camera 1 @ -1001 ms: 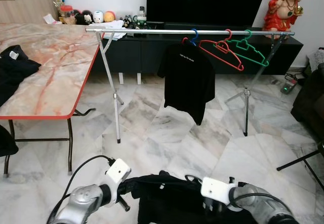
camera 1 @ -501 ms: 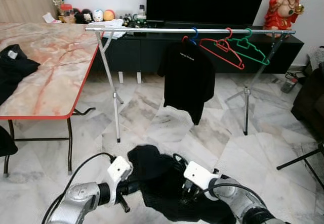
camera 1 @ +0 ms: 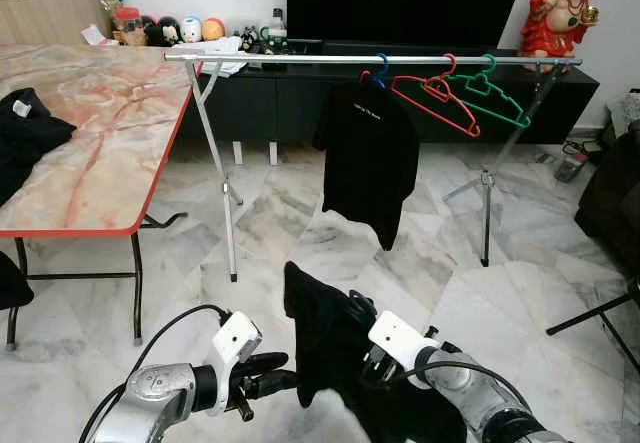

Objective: Hang hanger

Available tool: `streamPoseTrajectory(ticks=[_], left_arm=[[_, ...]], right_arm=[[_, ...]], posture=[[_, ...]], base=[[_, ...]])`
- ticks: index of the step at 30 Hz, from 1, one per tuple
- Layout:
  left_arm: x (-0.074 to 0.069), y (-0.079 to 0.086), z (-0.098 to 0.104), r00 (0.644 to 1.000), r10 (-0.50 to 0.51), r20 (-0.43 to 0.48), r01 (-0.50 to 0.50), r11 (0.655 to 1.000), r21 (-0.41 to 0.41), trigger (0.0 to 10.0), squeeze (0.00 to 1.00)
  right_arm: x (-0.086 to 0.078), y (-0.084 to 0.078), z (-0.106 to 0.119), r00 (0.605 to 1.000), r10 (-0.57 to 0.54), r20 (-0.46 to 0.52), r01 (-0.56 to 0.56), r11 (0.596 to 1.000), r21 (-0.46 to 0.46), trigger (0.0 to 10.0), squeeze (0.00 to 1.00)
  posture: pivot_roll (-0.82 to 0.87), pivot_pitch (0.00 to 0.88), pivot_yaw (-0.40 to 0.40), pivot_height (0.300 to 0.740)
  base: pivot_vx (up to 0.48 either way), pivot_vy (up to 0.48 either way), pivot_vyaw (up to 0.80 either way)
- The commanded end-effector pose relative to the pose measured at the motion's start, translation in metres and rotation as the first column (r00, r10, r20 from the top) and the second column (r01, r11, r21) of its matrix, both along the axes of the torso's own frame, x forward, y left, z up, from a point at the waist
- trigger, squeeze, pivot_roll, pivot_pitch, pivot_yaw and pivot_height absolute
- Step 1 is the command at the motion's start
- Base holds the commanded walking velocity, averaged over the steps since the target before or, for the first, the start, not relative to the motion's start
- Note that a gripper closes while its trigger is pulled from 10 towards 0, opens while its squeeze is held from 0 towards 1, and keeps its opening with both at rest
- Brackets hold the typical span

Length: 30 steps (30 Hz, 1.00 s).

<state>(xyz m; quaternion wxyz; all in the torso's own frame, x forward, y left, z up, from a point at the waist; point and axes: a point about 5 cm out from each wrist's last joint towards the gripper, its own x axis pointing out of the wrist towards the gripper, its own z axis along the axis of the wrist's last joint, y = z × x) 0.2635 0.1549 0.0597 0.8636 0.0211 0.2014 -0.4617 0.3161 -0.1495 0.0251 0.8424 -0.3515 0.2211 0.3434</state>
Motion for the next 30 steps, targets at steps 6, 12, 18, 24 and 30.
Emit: streamPoseTrajectory(ticks=[6,12,18,24,30], left_arm=[[-0.001,0.016,0.007,0.999,-0.01,0.034,0.007,0.996,0.086,10.0,1.0],[0.003,0.02,0.012,0.994,-0.08,0.071,0.063,0.975,0.212,10.0,1.0],[0.009,0.016,0.012,0.983,-0.157,0.094,0.12,0.94,0.318,10.0,1.0],[0.013,0.002,0.013,0.964,-0.227,0.137,0.173,0.929,0.328,10.0,1.0],[0.013,-0.002,0.008,0.957,-0.27,0.11,0.222,0.918,0.328,10.0,0.0]], right_arm=[[-0.009,-0.024,0.005,0.97,0.233,-0.067,-0.238,0.968,-0.08,0.0,0.0],[-0.019,-0.034,0.005,0.935,0.325,-0.142,-0.334,0.941,-0.049,0.0,0.0],[-0.017,-0.023,0.012,0.911,0.383,-0.155,-0.378,0.924,0.066,0.0,0.0],[-0.019,-0.008,0.013,0.865,0.471,-0.17,-0.462,0.882,0.091,0.0,0.0],[-0.018,0.002,0.017,0.832,0.53,-0.167,-0.517,0.848,0.115,0.0,0.0]], posture=[[0.08,0.012,-0.047,0.74],[0.08,0.014,-0.048,0.74],[0.09,0.032,-0.052,0.74],[0.1,0.042,-0.054,0.74],[0.09,0.045,-0.055,0.74]], base=[[0.0,0.0,0.0],[0.0,0.0,0.0],[0.0,0.0,0.0],[0.0,0.0,0.0],[0.0,0.0,0.0]])
